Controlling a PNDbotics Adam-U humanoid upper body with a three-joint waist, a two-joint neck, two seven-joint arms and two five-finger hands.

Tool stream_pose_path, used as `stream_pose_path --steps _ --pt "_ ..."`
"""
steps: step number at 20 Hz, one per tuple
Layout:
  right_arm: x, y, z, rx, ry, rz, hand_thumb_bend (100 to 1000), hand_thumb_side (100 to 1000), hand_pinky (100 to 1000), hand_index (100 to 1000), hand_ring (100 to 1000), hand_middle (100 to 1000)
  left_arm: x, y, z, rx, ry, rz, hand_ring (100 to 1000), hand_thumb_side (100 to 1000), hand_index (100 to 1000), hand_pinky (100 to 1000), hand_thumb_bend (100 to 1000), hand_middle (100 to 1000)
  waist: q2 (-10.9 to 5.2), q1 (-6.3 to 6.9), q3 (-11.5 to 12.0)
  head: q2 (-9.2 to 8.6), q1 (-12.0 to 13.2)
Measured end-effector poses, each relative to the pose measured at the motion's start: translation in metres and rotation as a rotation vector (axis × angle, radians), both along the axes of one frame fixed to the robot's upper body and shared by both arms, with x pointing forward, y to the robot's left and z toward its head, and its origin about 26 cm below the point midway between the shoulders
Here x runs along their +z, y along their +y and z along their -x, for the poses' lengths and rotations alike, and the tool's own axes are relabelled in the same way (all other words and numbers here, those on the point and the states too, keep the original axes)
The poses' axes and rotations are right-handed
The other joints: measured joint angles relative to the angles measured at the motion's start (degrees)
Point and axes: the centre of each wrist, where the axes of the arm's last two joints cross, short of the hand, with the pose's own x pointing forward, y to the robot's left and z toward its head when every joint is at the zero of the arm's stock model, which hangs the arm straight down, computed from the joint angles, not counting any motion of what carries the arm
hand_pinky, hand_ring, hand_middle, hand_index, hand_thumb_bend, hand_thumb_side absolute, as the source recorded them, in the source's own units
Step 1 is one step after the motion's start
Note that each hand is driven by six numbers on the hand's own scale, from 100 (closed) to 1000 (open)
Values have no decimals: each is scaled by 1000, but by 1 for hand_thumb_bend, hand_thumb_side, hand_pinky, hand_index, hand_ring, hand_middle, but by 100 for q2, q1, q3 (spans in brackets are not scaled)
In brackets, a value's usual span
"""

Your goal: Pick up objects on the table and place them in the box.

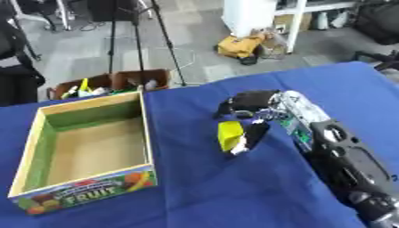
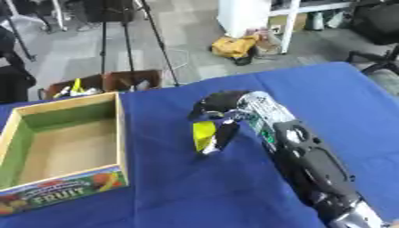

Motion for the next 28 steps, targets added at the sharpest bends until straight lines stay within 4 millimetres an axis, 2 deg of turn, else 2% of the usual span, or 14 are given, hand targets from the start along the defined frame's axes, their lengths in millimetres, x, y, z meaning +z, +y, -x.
stream_pose_path --steps 1,6,10,13,18,22,28 --pt "0 0 0 -1 1 1 597 744 768 887 100 760 0 0 0 0 0 0 434 671 558 289 210 429 1 2 1 0 0" --pt "-1 0 0 -2 -2 3 580 736 746 799 100 560 0 0 0 0 0 0 435 671 559 290 206 430 10 6 8 -4 -6" --pt "-2 -1 0 -1 -16 -1 513 708 725 763 100 489 0 0 0 -1 -1 0 436 671 559 290 204 431 28 5 8 -6 -14" --pt "-4 -2 1 -1 -27 -12 418 665 711 708 100 457 0 0 0 -2 0 0 437 671 559 290 203 431 36 5 8 -6 -14" --pt "-5 -4 1 0 -52 -33 263 590 697 556 100 413 1 0 -1 -3 0 0 438 671 559 291 202 432 36 -4 8 -6 -14" --pt "-4 -3 3 7 -74 -45 104 569 684 513 100 406 1 0 -1 -4 0 0 438 671 559 291 199 433 36 -8 8 -6 -14" --pt "-1 -3 4 8 -97 -69 100 554 667 443 100 372 1 0 -1 -5 1 0 440 670 559 291 194 433 36 -11 8 -6 -14"
